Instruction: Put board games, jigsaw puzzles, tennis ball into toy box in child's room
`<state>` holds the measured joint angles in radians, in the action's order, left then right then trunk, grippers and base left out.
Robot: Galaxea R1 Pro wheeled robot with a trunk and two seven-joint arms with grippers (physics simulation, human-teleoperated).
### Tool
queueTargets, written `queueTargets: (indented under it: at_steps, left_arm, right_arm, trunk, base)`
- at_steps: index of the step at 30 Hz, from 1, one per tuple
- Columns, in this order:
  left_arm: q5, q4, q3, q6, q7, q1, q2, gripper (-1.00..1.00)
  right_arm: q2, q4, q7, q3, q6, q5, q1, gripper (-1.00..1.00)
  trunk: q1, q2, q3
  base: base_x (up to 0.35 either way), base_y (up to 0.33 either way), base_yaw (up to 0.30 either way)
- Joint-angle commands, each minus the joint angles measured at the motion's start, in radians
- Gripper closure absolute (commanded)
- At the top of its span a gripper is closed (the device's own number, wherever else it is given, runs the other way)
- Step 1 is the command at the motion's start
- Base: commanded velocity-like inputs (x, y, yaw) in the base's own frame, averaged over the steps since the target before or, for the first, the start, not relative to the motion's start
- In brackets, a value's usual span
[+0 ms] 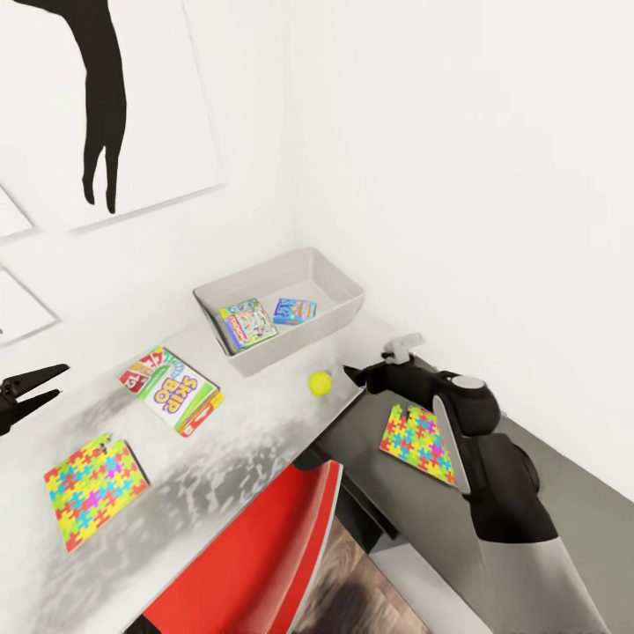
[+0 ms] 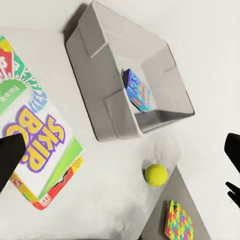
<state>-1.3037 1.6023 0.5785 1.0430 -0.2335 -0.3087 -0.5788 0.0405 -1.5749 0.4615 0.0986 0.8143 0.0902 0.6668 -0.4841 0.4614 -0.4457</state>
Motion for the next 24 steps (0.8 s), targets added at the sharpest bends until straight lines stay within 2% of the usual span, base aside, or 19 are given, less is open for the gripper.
queueTargets:
  at_steps: [1, 3, 6, 15, 19, 21, 24]
  left_arm:
    - [0.010, 0.000, -0.001, 0.004, -0.010, -0.001, 0.002, -1.00]
    - [0.011, 0.001, -0.002, 0.004, -0.006, -0.001, 0.005, -1.00]
    - [0.013, 0.004, -0.004, 0.004, -0.003, 0.007, 0.009, -1.00]
    - [0.012, 0.005, 0.004, 0.004, -0.010, 0.046, 0.008, -1.00]
    - [0.013, 0.005, 0.005, 0.004, -0.011, 0.058, 0.007, -1.00]
    - [0.013, 0.005, 0.006, 0.004, -0.010, 0.061, 0.007, -1.00]
    - [0.013, 0.005, 0.007, 0.004, -0.009, 0.066, 0.007, -1.00]
  right_arm:
    - [0.016, 0.011, -0.012, -0.001, 0.001, 0.010, 0.003, -1.00]
    - [0.041, 0.033, -0.043, -0.001, -0.003, 0.011, 0.006, -1.00]
    - [0.063, 0.056, -0.105, 0.000, -0.014, 0.012, 0.011, -1.00]
    - [0.088, 0.065, -0.154, 0.023, -0.019, 0.012, 0.013, -1.00]
    - [0.091, 0.069, -0.193, 0.033, -0.019, 0.012, 0.013, -1.00]
    - [0.092, 0.083, -0.210, 0.034, -0.019, 0.012, 0.015, -1.00]
    - [0.092, 0.145, -0.244, 0.036, -0.019, 0.012, 0.053, -1.00]
  trunk:
    - [0.000, 0.002, -0.003]
    - [0.000, 0.002, -0.005]
    - [0.000, 0.002, -0.008]
    - [0.000, 0.002, -0.019]
    - [0.000, 0.002, -0.023]
    - [0.000, 0.002, -0.024]
    - [0.000, 0.002, -0.024]
  base:
    - [0.000, 0.000, 0.217]
    - [0.000, 0.000, 0.217]
    - [0.000, 0.000, 0.216]
    - [0.000, 0.000, 0.215]
    - [0.000, 0.000, 0.175]
    - [0.000, 0.000, 0.080]
    - [0.000, 0.000, 0.037]
